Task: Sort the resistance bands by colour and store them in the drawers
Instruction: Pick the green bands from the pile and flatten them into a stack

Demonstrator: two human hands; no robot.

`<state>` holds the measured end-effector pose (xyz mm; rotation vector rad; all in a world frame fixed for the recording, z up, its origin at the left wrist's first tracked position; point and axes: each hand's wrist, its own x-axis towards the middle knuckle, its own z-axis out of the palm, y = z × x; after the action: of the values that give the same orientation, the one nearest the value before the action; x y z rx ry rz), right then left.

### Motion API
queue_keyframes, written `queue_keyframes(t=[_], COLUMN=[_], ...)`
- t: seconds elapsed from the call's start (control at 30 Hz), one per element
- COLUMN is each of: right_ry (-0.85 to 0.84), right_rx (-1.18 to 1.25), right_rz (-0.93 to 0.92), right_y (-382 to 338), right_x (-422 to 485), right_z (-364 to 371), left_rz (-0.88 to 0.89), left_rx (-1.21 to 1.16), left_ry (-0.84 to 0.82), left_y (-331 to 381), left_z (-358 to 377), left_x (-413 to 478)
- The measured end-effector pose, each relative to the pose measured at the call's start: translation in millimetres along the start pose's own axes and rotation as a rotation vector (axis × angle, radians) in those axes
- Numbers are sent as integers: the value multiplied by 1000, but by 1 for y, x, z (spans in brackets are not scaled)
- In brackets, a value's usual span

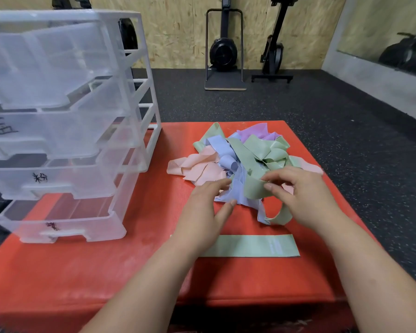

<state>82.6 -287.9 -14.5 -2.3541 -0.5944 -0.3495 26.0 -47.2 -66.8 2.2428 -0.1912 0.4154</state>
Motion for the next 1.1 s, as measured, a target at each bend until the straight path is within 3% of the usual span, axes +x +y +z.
queue_keyframes(t=[0.17, 0.33, 0.47, 0.57, 0.6, 0.67, 0.77, 0.83, 0.9, 1.1], right_ry=[51, 121, 199, 228, 237, 259, 162, -48, -203, -227], right_rx=[76, 372, 700, 817, 753, 396, -96, -137, -65, -66], right_rz=[72, 217, 430, 506, 501, 417, 61, -174, -194, -142], right_y=[-15, -29, -35, -36, -35, -26, -18, -13, -11, -1], right_x=[-8, -5, -5, 0, 2, 4, 6, 8, 6, 3], right_z=[3, 10, 20, 22, 23, 23, 18, 18, 20, 17], left_rz=[-83, -138, -189, -174, -165, -133, -37, 35, 82, -36], left_rx=[-115, -340, -441, -484, -464, -388, -158, -23, 52, -11], left_ry=[29, 30, 23, -19, -15, -14, -88, -125, -150, -117], left_y=[15, 25, 31, 30, 28, 22, 14, 11, 9, -2], left_z=[5, 16, 20, 23, 23, 22, 16, 12, 8, -6], left_x=[1, 7, 11, 15, 17, 20, 20, 20, 20, 21])
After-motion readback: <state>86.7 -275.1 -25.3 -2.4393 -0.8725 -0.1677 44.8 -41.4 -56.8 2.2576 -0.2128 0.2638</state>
